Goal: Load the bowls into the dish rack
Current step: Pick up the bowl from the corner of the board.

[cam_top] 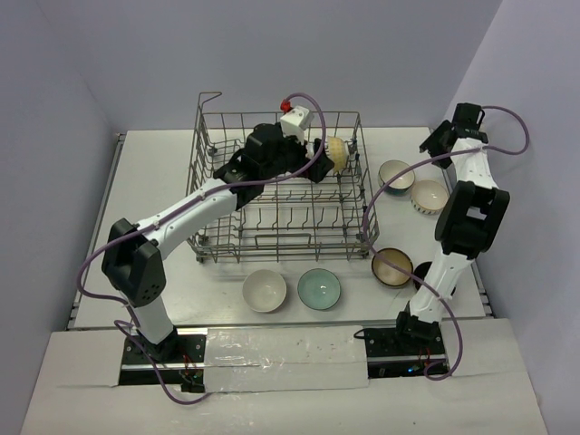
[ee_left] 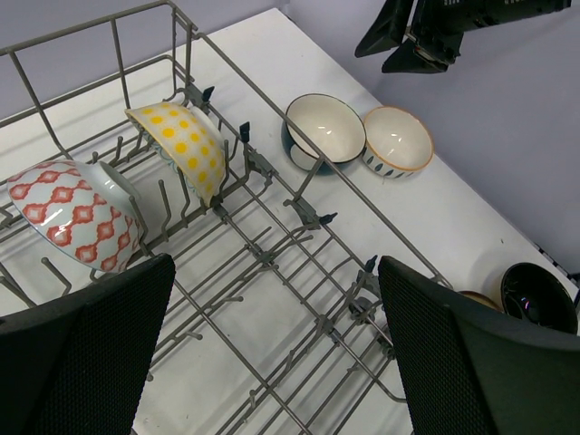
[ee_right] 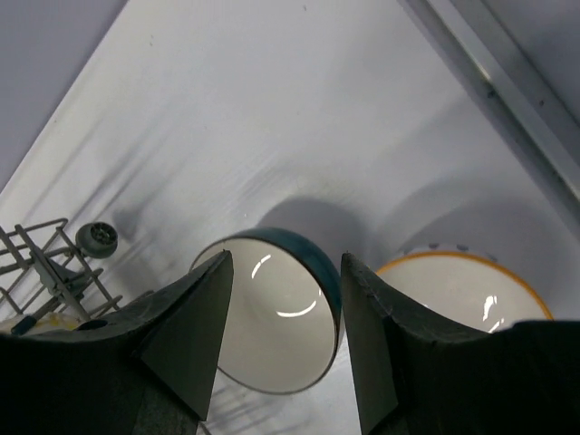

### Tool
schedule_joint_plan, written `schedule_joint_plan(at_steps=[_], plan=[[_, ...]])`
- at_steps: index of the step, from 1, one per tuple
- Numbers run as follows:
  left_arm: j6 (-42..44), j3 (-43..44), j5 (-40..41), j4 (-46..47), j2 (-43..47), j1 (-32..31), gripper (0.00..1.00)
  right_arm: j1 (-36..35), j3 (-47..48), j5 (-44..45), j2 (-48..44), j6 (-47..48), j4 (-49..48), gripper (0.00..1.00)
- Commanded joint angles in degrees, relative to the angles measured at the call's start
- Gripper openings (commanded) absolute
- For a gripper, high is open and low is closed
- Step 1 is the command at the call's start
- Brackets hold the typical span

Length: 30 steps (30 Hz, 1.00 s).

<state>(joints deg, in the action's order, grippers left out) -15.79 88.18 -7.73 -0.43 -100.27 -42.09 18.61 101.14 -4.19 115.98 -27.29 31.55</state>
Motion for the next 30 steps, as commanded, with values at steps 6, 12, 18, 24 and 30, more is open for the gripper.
schedule_joint_plan(at_steps=[6, 12, 18, 24, 30], plan=[[0.8, 3.4, -0.5, -0.5, -1.4, 0.1, 0.99, -0.2, 10.9, -1.3, 7.2, 8.1, 4.8, 0.58], [0.8, 4.8, -1.9, -0.7, -3.3, 0.9, 0.99, -0.2, 11.4, -5.1, 9.6, 12.0, 4.2, 0.59], [0.3, 5.3, -3.4, -0.2, -4.5, 1.5, 0.99, -0.2, 9.3, -7.7, 9.6, 13.5, 2.8, 0.59], [0.1, 4.9, -4.0, -0.1, -4.8, 1.7, 0.99, -0.2, 7.9, -9.3, 9.5, 14.8, 2.8, 0.56], [-0.4, 4.7, -4.4, -0.1, -5.1, 1.8, 0.99, -0.6, 5.5, -10.9, 8.8, 15.4, 2.2, 0.46]])
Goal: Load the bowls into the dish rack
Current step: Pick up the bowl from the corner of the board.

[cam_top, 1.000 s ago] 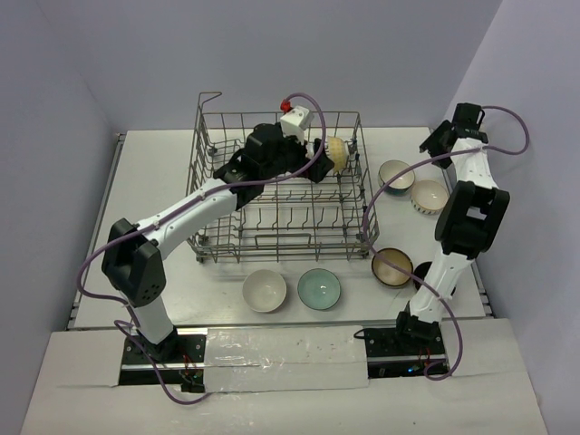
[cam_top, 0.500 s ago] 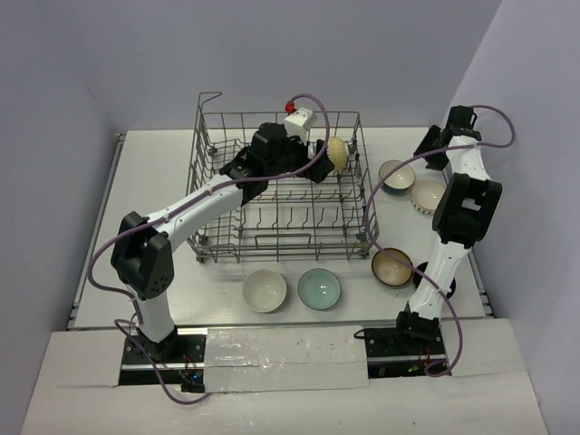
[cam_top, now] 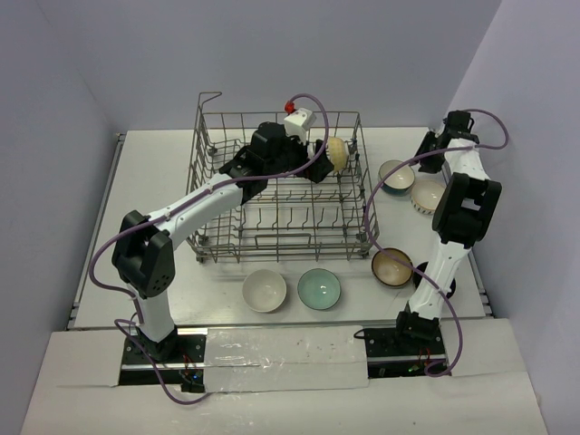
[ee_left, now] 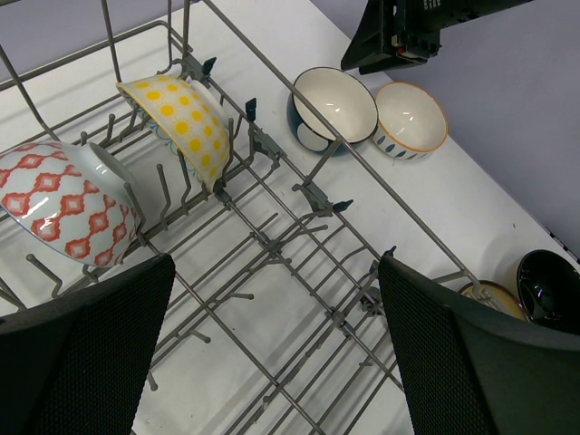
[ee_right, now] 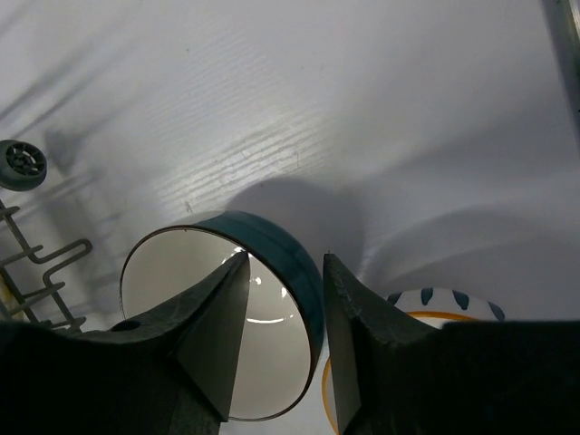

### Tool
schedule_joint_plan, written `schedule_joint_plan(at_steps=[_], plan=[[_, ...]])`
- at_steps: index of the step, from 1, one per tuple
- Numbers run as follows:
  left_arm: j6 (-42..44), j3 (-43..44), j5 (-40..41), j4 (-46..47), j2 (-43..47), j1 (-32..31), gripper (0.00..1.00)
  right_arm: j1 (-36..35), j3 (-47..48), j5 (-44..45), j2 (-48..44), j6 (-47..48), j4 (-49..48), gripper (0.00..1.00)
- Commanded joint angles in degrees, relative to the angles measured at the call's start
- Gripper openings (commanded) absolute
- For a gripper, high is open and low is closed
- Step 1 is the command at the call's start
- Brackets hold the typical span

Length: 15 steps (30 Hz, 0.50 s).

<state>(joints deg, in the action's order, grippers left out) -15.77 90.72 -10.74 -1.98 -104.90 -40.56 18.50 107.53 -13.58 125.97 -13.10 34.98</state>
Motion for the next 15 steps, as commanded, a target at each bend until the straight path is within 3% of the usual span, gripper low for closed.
schedule_joint_plan(at_steps=[1, 15], plan=[[-0.5, 1.7, -1.4, 1.5, -0.3, 0.2, 0.99, -0.5, -1.1, -2.0, -1.3, 1.5, -1.2, 0.45], [-0.8, 0.5, -2.2, 2.8, 0.3, 0.1, 0.99, -2.0, -0.4, -0.5, 0.0, 2.6, 1.0, 0.45]])
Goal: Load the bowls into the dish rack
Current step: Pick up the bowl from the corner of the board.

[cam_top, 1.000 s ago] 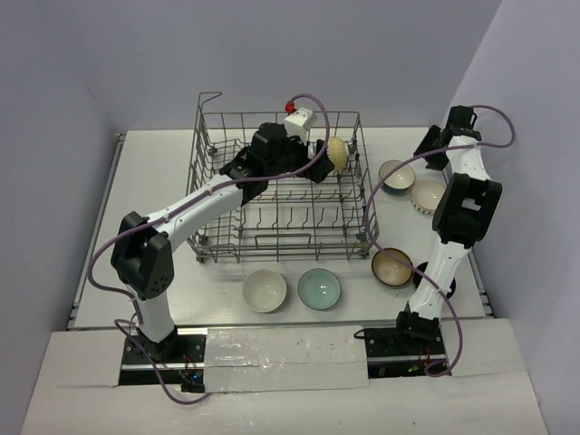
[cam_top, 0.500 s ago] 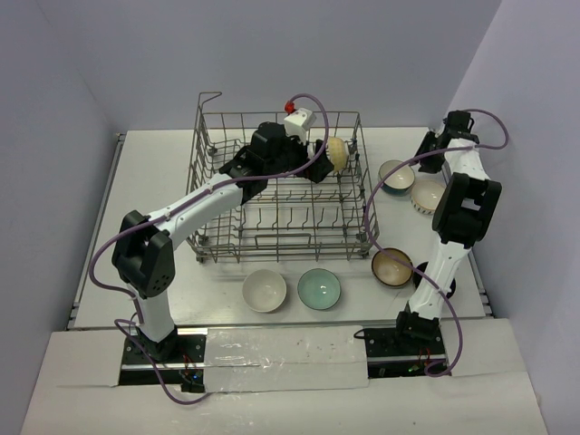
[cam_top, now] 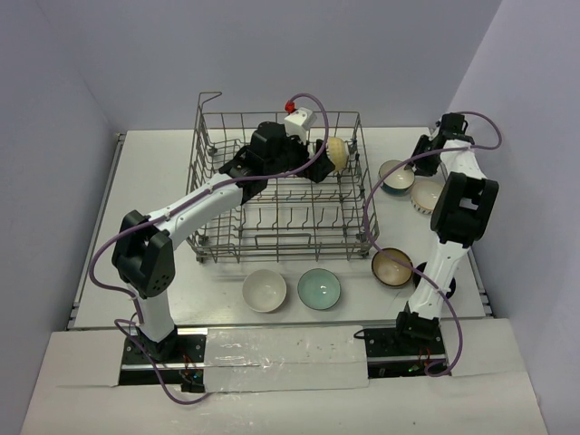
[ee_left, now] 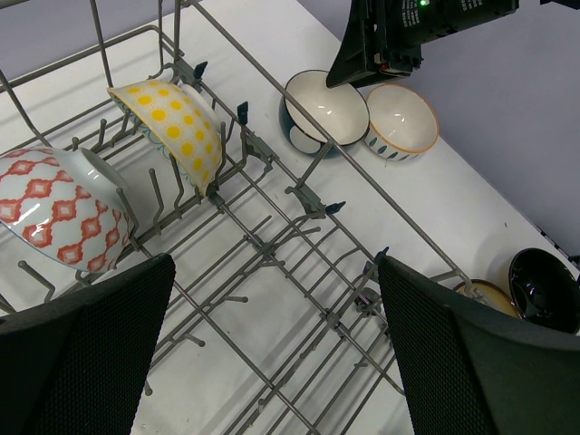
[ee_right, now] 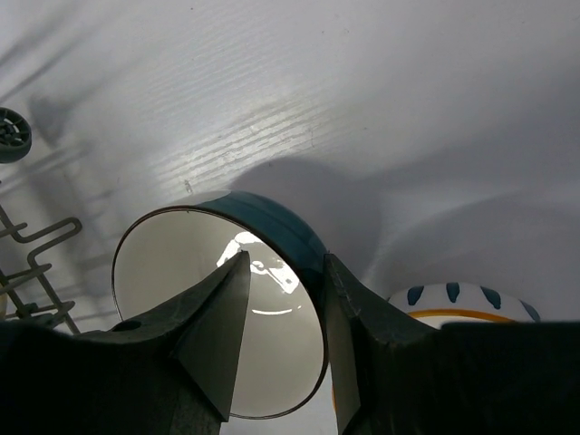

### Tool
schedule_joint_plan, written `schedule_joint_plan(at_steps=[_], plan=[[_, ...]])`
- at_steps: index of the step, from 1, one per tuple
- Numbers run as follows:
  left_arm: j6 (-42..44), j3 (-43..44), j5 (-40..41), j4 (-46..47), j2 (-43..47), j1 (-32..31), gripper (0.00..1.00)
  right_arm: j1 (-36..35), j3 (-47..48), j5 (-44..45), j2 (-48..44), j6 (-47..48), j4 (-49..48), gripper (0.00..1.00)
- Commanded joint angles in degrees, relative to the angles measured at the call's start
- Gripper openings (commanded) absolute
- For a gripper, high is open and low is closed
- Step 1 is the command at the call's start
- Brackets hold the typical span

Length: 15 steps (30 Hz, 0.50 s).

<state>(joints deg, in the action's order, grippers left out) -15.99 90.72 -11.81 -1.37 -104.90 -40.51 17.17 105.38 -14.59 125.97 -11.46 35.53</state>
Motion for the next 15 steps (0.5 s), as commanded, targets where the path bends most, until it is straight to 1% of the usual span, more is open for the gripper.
schedule_joint_plan(at_steps=[1, 6, 7, 8, 13, 15], plan=[[-0.6, 0.7, -1.2, 2.0, 0.1, 0.2, 0.99, -1.1, 2.0, 1.0, 0.1, 1.1, 0.7, 0.45], [-0.4, 0.8, -1.0, 1.8, 0.0, 0.1, 0.99, -1.7, 2.9, 3.1, 1.7, 1.2, 1.6, 0.43], [-0.4, 0.7, -1.0, 1.8, 0.0, 0.2, 0.99, -1.8, 3.0, 3.3, 1.9, 1.1, 1.6, 0.42], [-0.4, 0.6, -0.9, 1.8, 0.0, 0.1, 0.99, -1.9, 3.0, 3.4, 2.3, 0.9, 1.5, 0.38], [0.0, 0.3, -1.1, 1.9, 0.3, 0.0, 0.99, -2.3, 3.6, 3.8, 3.5, 0.9, 1.6, 0.34], [0.2, 0.2, -1.2, 2.0, 0.3, 0.0, 0.99, -2.3, 3.6, 3.8, 3.8, 0.7, 1.6, 0.26]])
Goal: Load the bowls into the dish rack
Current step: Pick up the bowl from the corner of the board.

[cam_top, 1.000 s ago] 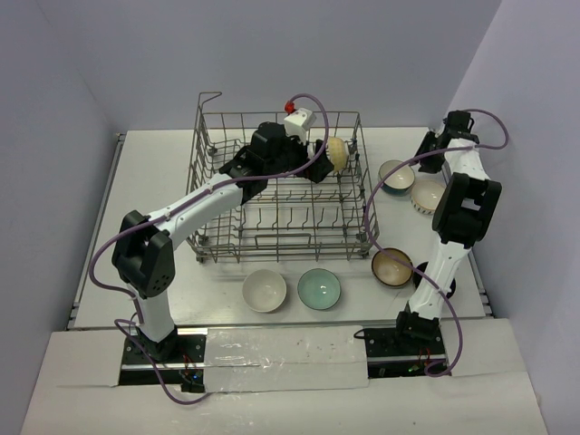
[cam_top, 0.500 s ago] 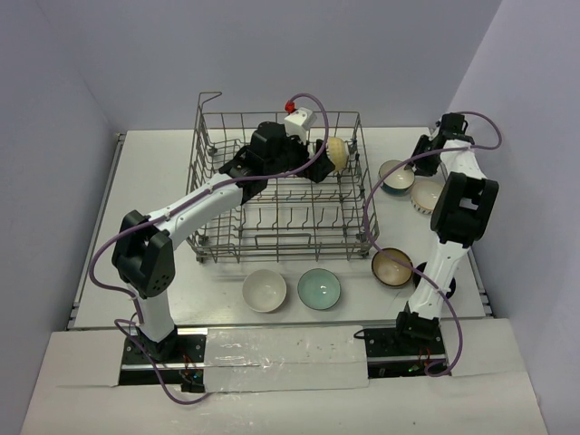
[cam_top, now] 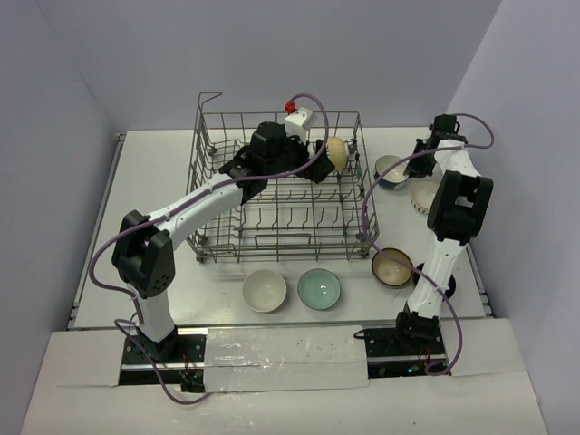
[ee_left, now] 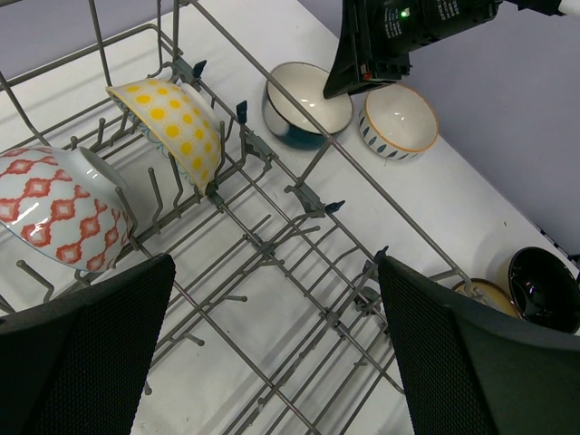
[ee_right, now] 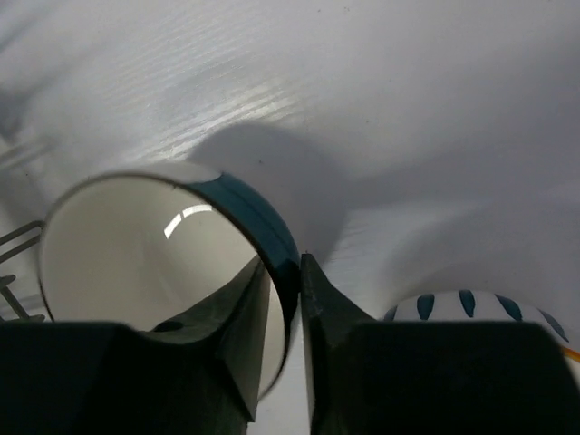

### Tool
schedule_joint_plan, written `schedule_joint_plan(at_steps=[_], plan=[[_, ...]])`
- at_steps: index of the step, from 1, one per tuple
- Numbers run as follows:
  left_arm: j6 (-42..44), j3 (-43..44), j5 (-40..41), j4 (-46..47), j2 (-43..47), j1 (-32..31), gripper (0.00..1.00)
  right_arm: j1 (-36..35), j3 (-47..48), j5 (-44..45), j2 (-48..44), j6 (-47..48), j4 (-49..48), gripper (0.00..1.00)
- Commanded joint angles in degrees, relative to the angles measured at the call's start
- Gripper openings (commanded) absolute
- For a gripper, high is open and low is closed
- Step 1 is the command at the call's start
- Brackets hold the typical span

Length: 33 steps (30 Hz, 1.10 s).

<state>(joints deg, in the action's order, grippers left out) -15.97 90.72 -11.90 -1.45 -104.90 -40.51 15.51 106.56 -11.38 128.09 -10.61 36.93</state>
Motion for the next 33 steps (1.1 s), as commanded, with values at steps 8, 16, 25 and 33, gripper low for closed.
schedule_joint_plan(at_steps=[8, 16, 25, 33], plan=[[0.5, 0.4, -1.0, 1.7, -0.3, -0.4, 0.99, -0.9, 2.5, 0.8, 2.0, -0.3, 0.3, 0.00], [5.1, 0.7, 1.3, -0.9, 0.7, -1.1, 0.99, -1.7, -2.3, -1.5, -3.8, -3.0, -4.6, 0.00], [11.6, -0.5, 7.0, -2.2, 3.1, -5.1, 0.99, -5.6, -5.9, 3.1, -14.2, -7.2, -8.8, 0.00], [13.9, -0.9, 11.6, -3.2, 4.7, -7.7, 0.99, -6.3, -3.9, 9.6, -19.6, -7.6, -7.2, 0.00]])
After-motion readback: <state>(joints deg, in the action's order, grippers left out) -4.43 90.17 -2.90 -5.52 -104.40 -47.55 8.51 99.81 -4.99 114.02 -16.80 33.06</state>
